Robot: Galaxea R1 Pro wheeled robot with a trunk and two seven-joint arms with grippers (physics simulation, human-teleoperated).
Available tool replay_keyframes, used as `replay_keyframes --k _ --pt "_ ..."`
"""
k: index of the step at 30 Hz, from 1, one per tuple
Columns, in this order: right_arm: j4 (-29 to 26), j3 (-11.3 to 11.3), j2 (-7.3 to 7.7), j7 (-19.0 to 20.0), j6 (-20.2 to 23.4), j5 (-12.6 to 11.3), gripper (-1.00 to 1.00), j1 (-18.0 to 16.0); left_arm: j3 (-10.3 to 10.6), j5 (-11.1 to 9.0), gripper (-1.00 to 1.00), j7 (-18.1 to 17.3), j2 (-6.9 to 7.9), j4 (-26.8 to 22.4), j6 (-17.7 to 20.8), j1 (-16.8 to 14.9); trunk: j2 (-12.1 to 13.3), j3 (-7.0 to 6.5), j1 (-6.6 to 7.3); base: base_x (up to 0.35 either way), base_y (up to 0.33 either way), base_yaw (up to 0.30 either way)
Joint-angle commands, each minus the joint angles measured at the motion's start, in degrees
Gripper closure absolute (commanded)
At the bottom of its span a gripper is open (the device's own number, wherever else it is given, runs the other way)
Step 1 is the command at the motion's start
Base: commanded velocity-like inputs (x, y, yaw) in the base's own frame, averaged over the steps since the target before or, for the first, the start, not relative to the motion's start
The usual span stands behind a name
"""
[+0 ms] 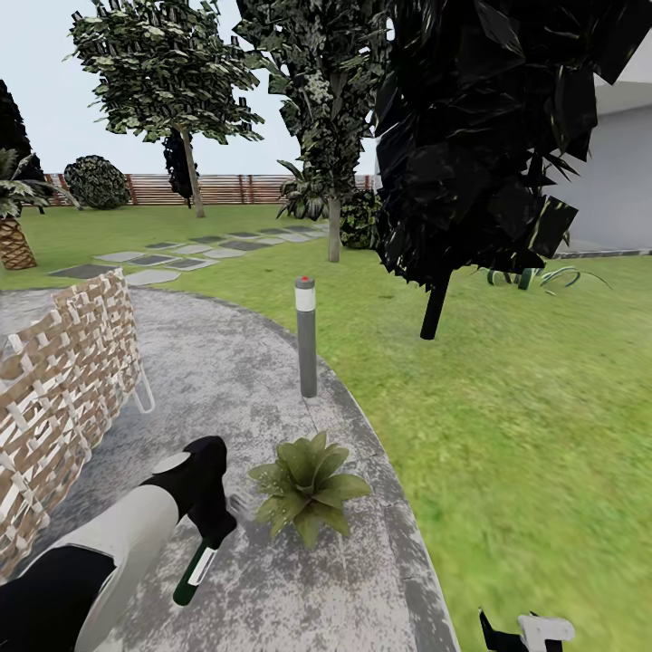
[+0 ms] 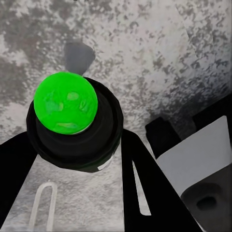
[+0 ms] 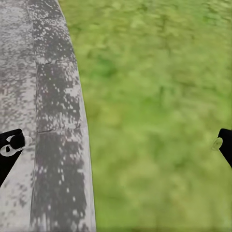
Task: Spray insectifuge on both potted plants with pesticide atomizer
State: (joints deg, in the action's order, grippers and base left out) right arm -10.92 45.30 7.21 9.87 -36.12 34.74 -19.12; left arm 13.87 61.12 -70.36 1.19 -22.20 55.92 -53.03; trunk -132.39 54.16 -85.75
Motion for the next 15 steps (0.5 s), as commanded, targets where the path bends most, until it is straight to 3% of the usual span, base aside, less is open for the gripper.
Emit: replay_keyframes --k 1,6,12,15 --pt "0.02 0.49 0.0 0.5 -0.17 0.06 -1.0 -0.04 0.12 0.39 1.0 -0.57 -0.01 -0.2 0.53 -0.03 -0.02 0.06 0.01 -0.059 -0.087 0.0" --pt "0.02 0.49 0.0 0.5 -0.18 0.06 -1.0 -0.04 0.11 0.32 1.0 -0.54 -0.13 -0.45 0.84 -0.7 -0.02 0.06 0.01 -0.112 -0.128 0.0" --pt "0.02 0.49 0.0 0.5 -0.18 0.06 -1.0 -0.04 0.14 0.4 1.0 -0.43 -0.14 -0.45 0.92 -0.82 -0.02 0.06 0.01 -0.009 -0.007 0.001" --pt "0.02 0.49 -0.01 0.5 -0.18 0.05 -1.0 -0.04 0.11 0.41 1.0 -0.34 -0.33 -0.47 0.94 -0.91 -0.02 0.06 0.01 0.0 0.0 0.142"
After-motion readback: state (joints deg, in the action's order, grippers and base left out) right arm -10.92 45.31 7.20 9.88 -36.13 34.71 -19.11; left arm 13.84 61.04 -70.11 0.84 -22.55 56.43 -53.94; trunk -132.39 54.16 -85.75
